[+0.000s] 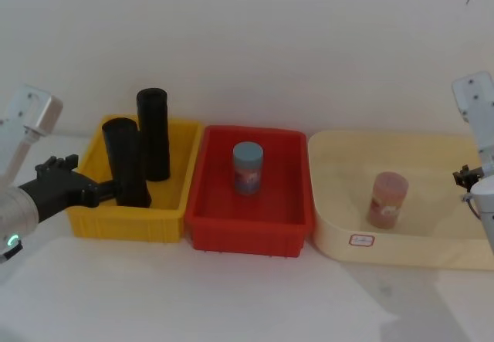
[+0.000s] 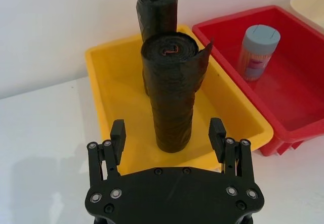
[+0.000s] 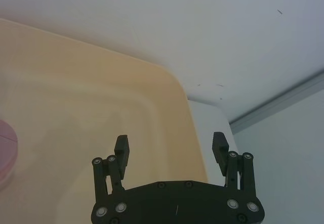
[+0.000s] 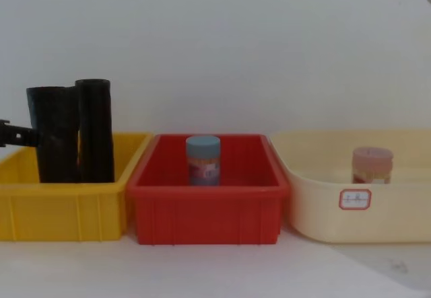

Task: Pick up the garbage bag with the one hand and transfer it to the other hand.

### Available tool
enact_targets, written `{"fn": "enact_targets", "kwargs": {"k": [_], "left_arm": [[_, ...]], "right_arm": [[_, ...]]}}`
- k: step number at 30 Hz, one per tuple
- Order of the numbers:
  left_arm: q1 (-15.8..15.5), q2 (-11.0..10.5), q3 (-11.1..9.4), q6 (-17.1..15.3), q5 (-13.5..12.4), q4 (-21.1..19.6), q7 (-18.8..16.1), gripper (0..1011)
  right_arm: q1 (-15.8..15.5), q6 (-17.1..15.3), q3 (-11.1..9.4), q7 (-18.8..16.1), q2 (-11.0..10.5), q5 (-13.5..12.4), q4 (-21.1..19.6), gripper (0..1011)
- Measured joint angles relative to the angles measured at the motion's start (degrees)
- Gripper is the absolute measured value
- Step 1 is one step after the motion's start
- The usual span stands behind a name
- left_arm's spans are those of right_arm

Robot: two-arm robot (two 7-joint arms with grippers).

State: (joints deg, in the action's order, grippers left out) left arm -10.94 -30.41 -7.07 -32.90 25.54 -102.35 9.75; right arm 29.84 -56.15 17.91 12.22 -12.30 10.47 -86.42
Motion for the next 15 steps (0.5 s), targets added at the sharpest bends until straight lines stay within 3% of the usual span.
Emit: {"fn": "enact_targets", "kwargs": {"k": [15], "left_arm": [[-5.3,1.2,-3.7,2.3,-2.0,7.4,3.5,1001]], "right_arm": [[0.0,0.0,0.0,0.0,0.0,0.0,0.0,1001]]}}
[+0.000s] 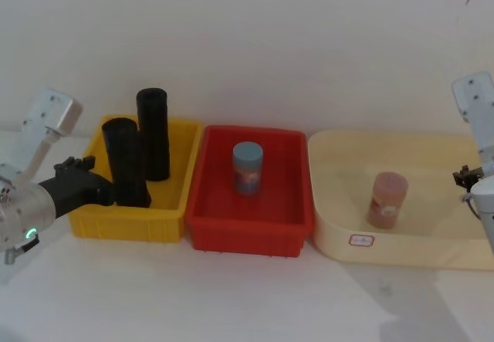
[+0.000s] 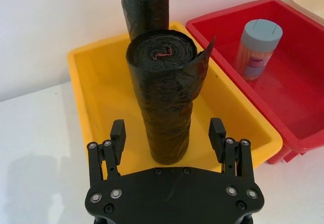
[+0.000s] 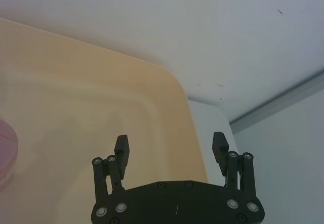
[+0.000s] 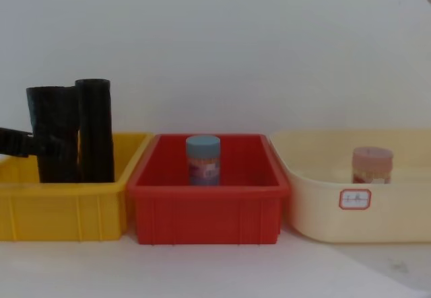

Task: Pick up the garbage bag with the one hand and transfer it to the other hand.

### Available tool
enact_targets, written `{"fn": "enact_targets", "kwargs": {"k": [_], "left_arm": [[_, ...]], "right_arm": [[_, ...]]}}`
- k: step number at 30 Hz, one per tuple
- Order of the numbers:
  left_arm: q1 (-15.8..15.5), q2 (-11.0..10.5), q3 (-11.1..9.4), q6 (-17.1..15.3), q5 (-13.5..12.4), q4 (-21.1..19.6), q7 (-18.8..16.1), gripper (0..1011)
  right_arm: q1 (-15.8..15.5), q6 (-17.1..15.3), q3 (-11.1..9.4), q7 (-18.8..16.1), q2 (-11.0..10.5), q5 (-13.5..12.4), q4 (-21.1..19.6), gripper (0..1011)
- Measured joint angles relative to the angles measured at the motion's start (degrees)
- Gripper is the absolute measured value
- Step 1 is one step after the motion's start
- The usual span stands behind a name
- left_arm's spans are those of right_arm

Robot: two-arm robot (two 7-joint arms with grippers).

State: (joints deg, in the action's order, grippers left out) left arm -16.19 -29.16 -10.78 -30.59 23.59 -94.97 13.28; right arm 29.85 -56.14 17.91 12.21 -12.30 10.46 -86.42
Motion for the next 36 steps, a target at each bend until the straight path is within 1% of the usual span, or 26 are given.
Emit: {"fn": "enact_targets", "kwargs": {"k": [5,17,21,28,29,36], "left_arm": [[-1.7,0.5,-1.2,0.6,-0.9,2.4,0.8,1001],[-4.9,1.5,-3.4,1.1,-2.9,7.2,1.5,1001],[-6.1,2.0,-4.2,1.6,-3.6,9.1,2.3,1001],[-7.7,2.6,-5.2,2.7,-4.1,11.5,3.9,1001],[-8.3,2.8,-5.5,3.2,-4.1,12.3,4.5,1001],[-9.5,3.4,-6.2,4.2,-4.2,14.3,5.8,1001]], "right_arm": [[0.0,0.0,0.0,0.0,0.0,0.0,0.0,1001],[0.0,0.0,0.0,0.0,0.0,0.0,0.0,1001],[0.0,0.0,0.0,0.0,0.0,0.0,0.0,1001],[0.0,0.0,0.0,0.0,0.0,0.0,0.0,1001],[0.0,0.0,0.0,0.0,0.0,0.0,0.0,1001],[0.0,0.0,0.0,0.0,0.0,0.0,0.0,1001]]}}
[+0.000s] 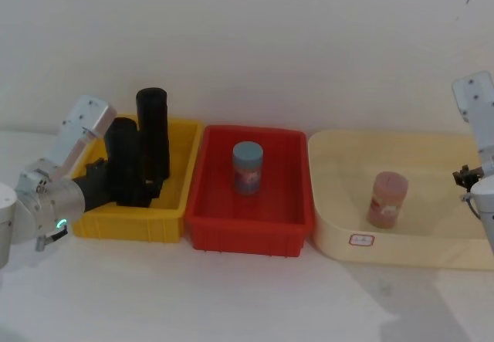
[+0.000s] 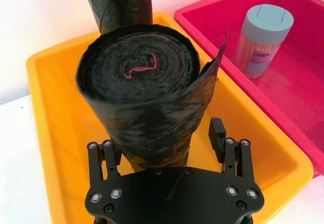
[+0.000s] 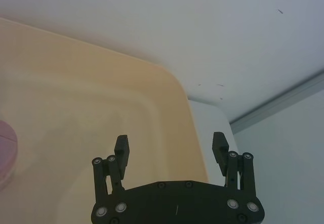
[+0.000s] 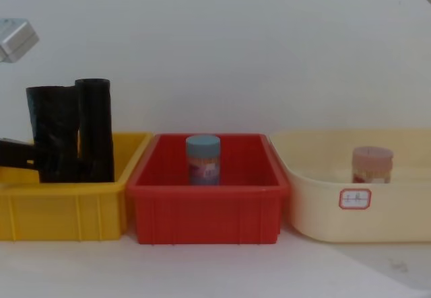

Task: Pick up the garbage bag with the one hand and transfer it to the other hand.

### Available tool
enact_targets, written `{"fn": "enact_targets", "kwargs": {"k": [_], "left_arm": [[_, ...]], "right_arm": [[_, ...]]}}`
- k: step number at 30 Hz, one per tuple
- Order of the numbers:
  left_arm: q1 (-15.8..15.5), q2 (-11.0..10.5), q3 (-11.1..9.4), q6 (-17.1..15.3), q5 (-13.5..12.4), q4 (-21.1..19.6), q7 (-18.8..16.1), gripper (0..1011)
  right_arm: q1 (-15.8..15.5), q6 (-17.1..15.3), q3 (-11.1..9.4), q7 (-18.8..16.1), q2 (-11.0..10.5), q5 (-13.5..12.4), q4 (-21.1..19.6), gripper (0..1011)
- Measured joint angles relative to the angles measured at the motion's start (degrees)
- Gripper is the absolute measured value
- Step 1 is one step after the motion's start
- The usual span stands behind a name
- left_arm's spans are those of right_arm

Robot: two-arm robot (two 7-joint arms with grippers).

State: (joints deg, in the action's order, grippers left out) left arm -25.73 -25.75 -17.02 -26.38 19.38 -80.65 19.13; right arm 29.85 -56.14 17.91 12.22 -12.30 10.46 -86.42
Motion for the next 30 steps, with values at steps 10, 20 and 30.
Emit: {"fn": "enact_targets", "kwargs": {"k": [10,20,30], "left_arm": [[-1.1,0.5,-0.6,0.9,0.0,1.7,1.0,872],[-1.6,0.7,-0.9,1.2,0.0,2.5,1.6,567],[-1.8,0.8,-1.0,1.4,0.0,2.8,1.8,486]], "right_arm": [[0.0,0.0,0.0,0.0,0.0,0.0,0.0,1001],[0.0,0.0,0.0,0.0,0.0,0.0,0.0,1001],[0.0,0.0,0.0,0.0,0.0,0.0,0.0,1001]]}}
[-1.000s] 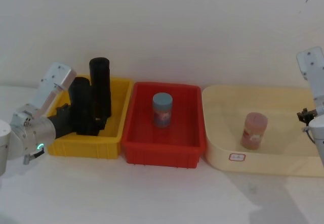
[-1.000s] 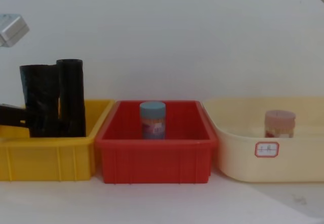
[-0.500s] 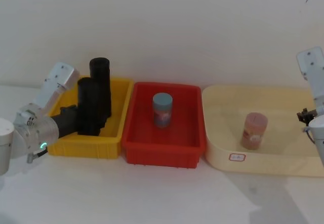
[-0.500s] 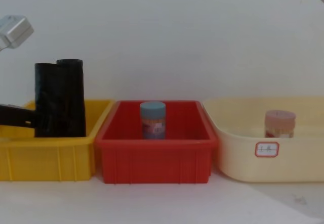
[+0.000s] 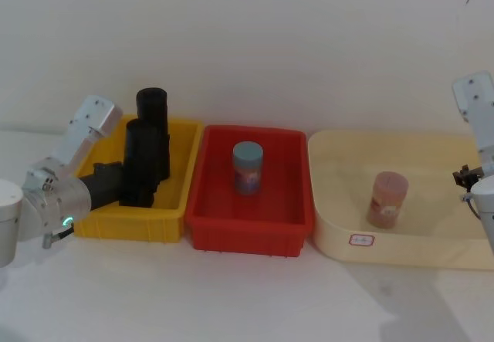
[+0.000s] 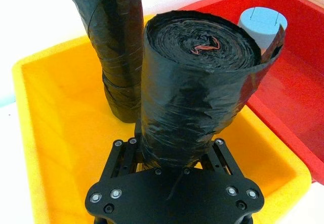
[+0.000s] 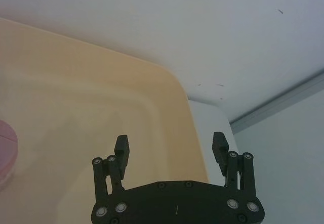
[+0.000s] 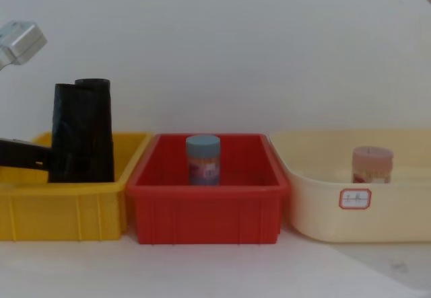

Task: Pick up the garbage bag with the one hand and transfer it to the other hand.

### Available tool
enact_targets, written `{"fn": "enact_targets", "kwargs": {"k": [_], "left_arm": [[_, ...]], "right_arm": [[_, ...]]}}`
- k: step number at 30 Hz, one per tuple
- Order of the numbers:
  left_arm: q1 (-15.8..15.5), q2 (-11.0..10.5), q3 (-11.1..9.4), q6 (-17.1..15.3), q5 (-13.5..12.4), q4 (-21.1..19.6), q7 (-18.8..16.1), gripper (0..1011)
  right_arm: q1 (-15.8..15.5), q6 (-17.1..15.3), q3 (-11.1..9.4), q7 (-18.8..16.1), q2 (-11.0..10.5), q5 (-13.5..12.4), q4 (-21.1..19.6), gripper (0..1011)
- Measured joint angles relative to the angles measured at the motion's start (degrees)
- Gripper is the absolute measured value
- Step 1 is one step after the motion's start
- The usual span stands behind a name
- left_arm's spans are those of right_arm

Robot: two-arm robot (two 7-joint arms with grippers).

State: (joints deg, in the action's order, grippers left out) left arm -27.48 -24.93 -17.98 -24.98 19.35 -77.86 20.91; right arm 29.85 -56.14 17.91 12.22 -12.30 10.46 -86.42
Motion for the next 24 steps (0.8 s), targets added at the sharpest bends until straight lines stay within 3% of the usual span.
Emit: {"fn": "enact_targets", "kwargs": {"k": [24], "left_arm": [[-0.1,0.1,-0.1,0.1,0.0,0.2,0.1,419]], "right_arm": [[0.0,0.0,0.0,0.0,0.0,0.0,0.0,1001]]}}
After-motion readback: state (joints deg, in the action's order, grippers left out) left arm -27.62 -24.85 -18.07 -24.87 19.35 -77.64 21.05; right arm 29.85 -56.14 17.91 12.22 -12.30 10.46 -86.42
